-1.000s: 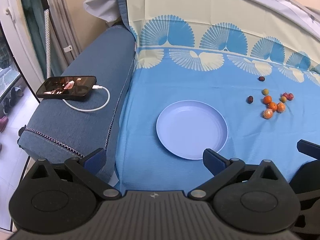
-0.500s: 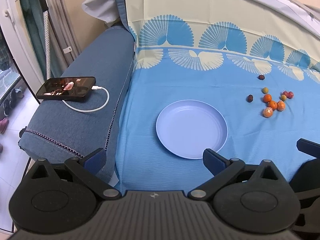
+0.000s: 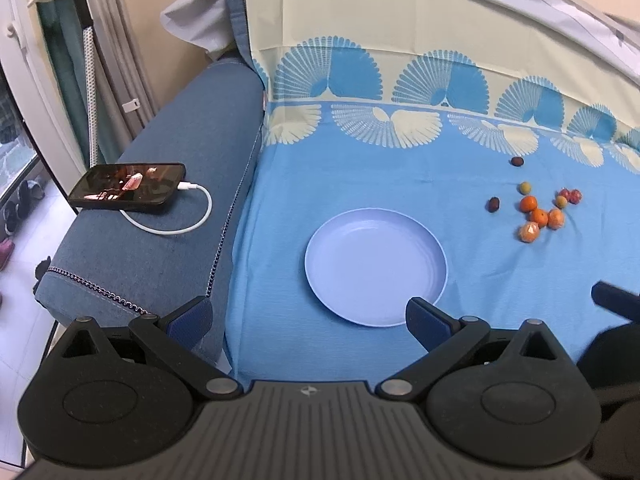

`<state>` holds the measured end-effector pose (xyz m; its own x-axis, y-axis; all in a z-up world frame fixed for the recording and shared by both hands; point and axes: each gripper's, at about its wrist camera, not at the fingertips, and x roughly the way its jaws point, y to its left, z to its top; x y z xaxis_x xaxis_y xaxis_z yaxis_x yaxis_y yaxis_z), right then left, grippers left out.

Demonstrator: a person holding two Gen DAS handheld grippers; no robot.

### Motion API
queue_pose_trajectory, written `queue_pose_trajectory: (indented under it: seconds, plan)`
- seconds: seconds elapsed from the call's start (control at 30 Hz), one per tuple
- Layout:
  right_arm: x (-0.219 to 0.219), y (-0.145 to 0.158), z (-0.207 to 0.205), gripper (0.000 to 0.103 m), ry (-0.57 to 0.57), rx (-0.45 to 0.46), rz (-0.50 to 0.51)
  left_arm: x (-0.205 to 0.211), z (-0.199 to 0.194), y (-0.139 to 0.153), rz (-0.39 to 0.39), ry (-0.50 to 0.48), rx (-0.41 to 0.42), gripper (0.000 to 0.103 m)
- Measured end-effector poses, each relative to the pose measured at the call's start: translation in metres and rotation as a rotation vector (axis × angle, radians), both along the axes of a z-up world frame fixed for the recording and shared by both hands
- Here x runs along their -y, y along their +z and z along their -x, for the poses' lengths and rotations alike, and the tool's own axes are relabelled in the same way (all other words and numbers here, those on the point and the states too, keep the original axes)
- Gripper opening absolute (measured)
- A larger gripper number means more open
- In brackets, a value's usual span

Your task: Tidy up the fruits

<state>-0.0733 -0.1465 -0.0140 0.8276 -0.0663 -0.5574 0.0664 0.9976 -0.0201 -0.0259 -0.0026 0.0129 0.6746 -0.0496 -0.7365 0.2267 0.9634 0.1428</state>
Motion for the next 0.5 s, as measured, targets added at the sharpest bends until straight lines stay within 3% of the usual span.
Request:
queue_pose_trajectory:
  seconds: [0.5]
  plan:
    - [0.0037, 0.0035, 0.0077, 0.102, -0.041, 0.039, -0.024, 0.0026, 0.0051, 0.0034, -0.039, 0.01, 0.003, 0.103]
